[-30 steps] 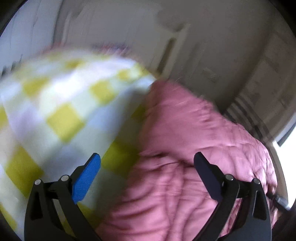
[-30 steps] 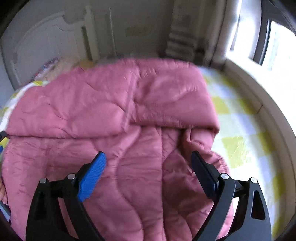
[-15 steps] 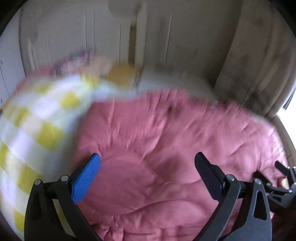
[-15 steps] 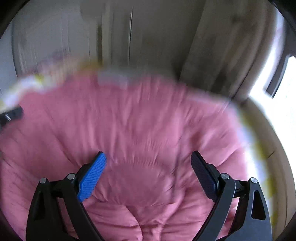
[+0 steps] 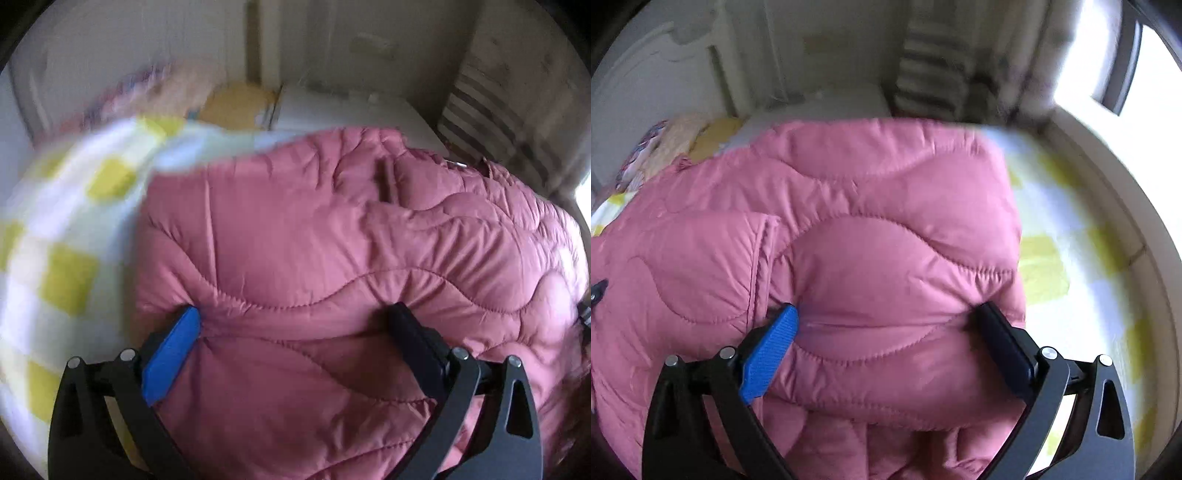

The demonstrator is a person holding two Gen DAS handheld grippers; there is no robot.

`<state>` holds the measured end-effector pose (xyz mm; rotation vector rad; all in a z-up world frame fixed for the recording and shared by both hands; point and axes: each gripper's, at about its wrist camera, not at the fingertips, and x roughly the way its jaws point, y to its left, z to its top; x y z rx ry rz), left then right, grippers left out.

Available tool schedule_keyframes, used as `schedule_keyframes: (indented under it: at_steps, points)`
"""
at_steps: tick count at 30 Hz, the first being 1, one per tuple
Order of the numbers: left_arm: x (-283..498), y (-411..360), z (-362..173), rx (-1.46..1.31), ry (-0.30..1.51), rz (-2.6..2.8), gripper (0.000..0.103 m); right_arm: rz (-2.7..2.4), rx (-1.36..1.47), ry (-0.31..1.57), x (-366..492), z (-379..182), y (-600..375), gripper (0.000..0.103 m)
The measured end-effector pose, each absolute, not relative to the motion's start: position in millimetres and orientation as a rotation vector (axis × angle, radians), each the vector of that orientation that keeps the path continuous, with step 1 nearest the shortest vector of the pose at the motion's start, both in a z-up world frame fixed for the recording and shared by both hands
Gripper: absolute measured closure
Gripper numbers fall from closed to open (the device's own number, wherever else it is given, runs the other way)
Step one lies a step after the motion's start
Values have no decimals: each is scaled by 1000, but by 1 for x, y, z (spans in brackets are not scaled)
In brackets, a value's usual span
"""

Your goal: Fold large clothes

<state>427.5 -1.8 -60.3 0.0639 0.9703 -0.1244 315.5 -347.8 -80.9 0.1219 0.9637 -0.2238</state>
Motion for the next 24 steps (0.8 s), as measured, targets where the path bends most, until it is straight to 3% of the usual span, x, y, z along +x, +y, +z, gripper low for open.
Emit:
schedule_keyframes:
  at_steps: [6,11,19,21,24]
  points:
    - [443,9,-16,-71,893,-161,2,-290,183,838,346,-39,-380,7]
    - [471,-6,-56,44,1033,-101,2,-272,255,1042,384,-90,-398,4]
    - [377,4,-2,-43,761,-240,2,-159,171,707,292,-21,-330,5]
    - [351,-14,-9,49,758,-244,2,-77,33,768,290,-40,-292,5]
    - [355,-40,-54,142,918,-208,2,-47,-58,964,304,-96,-266,5]
